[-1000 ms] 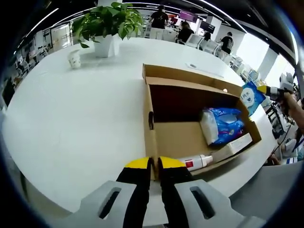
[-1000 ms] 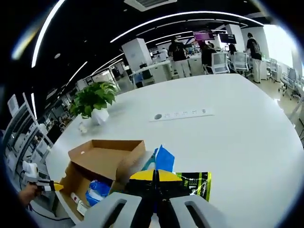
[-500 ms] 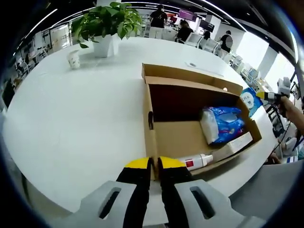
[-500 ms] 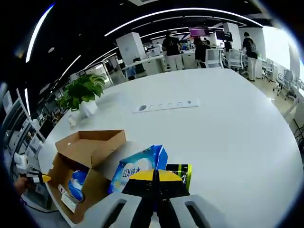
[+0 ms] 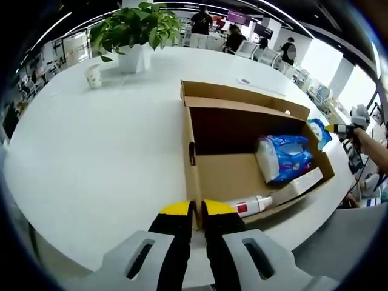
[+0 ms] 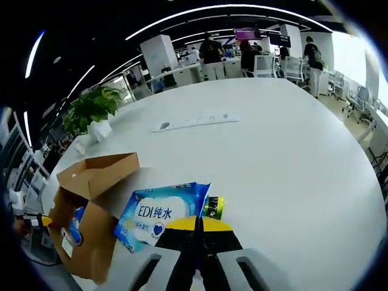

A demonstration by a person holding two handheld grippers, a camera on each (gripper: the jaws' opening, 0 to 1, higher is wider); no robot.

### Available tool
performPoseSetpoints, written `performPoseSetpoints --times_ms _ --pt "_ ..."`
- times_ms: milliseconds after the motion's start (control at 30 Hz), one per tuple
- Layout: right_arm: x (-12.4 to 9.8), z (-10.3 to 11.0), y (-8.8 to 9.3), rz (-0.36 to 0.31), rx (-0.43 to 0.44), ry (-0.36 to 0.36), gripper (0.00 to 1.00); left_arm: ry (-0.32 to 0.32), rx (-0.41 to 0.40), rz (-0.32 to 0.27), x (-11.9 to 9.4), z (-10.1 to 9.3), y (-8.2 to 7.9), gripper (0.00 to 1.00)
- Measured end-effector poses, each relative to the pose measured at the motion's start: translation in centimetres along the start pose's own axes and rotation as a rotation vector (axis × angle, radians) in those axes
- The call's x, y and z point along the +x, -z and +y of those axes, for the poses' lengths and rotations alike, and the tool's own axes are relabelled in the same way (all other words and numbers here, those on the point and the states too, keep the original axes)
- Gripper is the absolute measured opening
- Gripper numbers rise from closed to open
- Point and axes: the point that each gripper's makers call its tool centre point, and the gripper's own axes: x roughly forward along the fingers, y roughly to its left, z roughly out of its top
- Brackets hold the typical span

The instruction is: Operate the shoe box by opening the lid, removing the specified soft item, and placing it in the target area until the item is outside and the box remains undamaged.

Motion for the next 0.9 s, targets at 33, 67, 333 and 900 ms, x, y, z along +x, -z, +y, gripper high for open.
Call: performPoseSetpoints --times_ms 33,67,333,900 --pt "0.1 -0.2 0.2 -0.001 0.005 0.000 0.00 0.000 0.002 0.001 0.0 0.0 0.0 0.04" --pt "0.2 -0.3 0.4 0.000 0.007 0.003 0.00 -0.001 0.005 0.003 0.0 0.0 0.0 0.04" --pt "1.1 -1.4 1.1 0.002 -0.008 0.020 0.00 -0.001 0.012 0.007 0.0 0.0 0.0 0.04" --pt "0.0 -1.6 0.6 -0.041 -0.022 0.020 0.04 0.008 0.029 -0.004 -0.1 -0.1 0.1 0.06"
